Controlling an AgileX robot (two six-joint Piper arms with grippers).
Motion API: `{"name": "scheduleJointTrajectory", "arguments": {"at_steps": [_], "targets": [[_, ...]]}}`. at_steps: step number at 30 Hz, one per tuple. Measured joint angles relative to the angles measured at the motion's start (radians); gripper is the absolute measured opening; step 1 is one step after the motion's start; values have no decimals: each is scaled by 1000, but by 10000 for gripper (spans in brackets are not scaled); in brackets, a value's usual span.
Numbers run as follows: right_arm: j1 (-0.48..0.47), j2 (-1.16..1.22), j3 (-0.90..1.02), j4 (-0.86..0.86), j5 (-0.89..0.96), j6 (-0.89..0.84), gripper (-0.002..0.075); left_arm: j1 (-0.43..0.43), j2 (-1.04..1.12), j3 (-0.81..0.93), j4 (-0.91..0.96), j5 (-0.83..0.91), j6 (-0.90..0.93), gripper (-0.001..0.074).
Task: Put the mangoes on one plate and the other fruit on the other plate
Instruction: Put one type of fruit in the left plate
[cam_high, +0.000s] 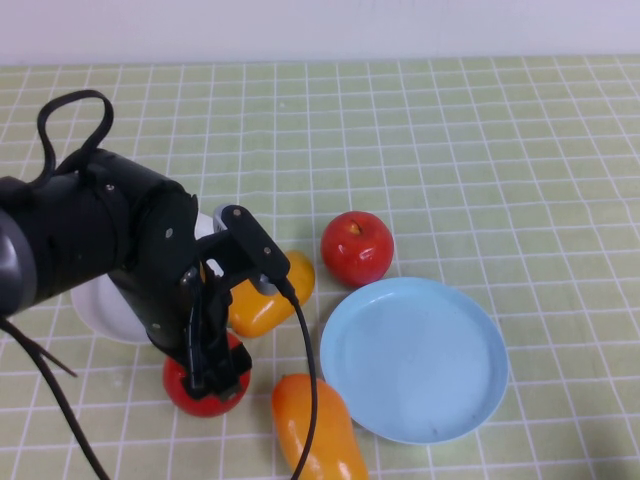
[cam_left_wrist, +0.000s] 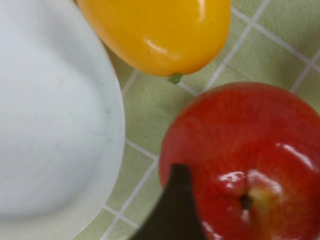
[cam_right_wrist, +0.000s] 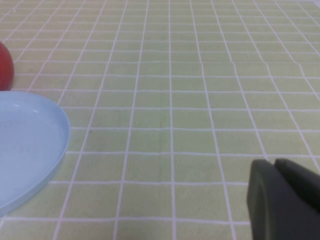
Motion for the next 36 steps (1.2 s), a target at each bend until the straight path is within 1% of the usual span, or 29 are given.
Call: {"name": "scheduleJointTrajectory", "arguments": {"at_steps": [3,4,17,22,23,24,26,27,30,33,36], "targets": [[0,0,0,0,0,0,-15,0,0,0,1,0,-2,482],[0,0,0,0,0,0,-15,0,0,0,1,1,-4,468],[0,0,0,0,0,0,-16,0,-4,0,6,1,-5,464],[0,0,0,0,0,0,-16,0,-48,0,39,19,-5,456],[0,0,0,0,0,0,-16,0,-63,0,43,24,-6,442],[0,0,0,0,0,0,-16,0,-80,0,43,26,-9,371],[0,0,0,0,0,0,-15,0,-110,0,46,36,-21,295],[0,0,0,0,0,0,-15,0,-126,0,55,40,-31,272],[0,0,0,0,0,0,-16,0,-161,0,133,44,-97,242],[0,0,0,0,0,0,-15,0,-163,0,235,44,-217,234],[0,0,0,0,0,0,-16,0,-163,0,283,44,-300,232]]}}
